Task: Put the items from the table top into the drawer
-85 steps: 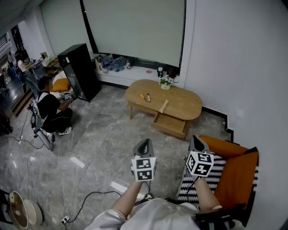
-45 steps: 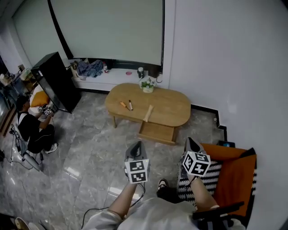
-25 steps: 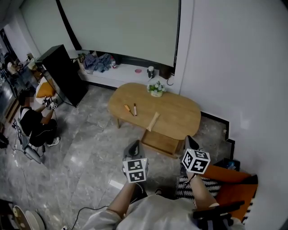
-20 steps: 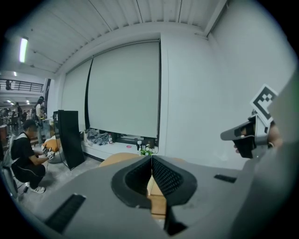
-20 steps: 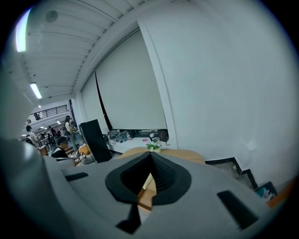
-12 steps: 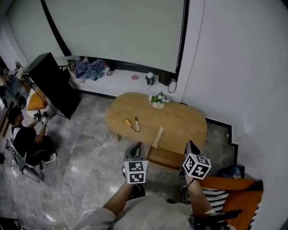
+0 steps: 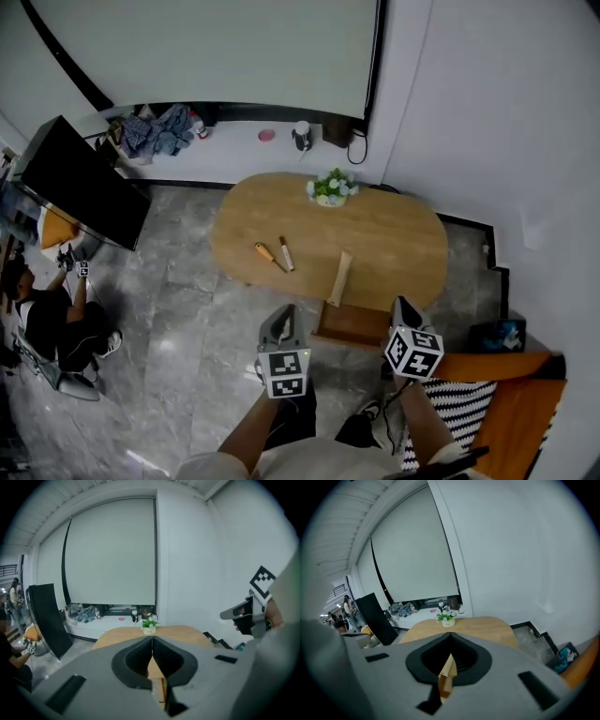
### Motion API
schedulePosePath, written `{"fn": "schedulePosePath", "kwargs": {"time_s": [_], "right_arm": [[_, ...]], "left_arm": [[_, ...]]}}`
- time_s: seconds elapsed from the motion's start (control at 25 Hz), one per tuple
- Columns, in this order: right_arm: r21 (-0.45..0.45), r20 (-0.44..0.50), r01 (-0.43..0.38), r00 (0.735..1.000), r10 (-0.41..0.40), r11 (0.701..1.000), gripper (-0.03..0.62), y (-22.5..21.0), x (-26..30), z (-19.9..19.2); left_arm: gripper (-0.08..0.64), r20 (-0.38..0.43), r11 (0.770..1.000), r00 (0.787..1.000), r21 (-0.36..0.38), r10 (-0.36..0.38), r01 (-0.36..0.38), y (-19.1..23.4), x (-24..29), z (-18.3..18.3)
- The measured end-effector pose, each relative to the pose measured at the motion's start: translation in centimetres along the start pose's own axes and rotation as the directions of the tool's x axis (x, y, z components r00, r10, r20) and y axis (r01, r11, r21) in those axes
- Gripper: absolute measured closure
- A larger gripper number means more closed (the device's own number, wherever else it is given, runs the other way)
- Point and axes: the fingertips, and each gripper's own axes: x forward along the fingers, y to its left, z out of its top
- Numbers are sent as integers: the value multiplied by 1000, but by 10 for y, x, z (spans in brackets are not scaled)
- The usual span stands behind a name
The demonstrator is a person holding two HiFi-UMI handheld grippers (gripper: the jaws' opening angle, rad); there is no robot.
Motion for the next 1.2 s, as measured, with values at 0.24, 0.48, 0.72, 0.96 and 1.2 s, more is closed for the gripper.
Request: {"fn": "schedulePosePath", "kwargs": {"time_s": [0.24,0.48,0.72,0.96,1.2], "right_arm": [[-8,-54,36,998,-36,999,600,-5,55,-47],[26,-73,49,996,-48,998,600,-6,126,-96],[41,-111,51,993,-47,998,598,-8,183,-147],[29,-163,51,986,-46,998,598,-7,219,-187],[18,-207,39,978,-34,999,597,7,251,-203]], "left_arm": [[549,-68,998,998,-62,-8,4,22,48,-56],[549,-88,997,996,-77,-17,10,42,120,-117],[550,-117,993,992,-120,-35,20,50,172,-174],[551,-160,991,986,-128,-49,29,55,196,-222],[550,-173,991,984,-130,-48,26,69,206,-235]]}}
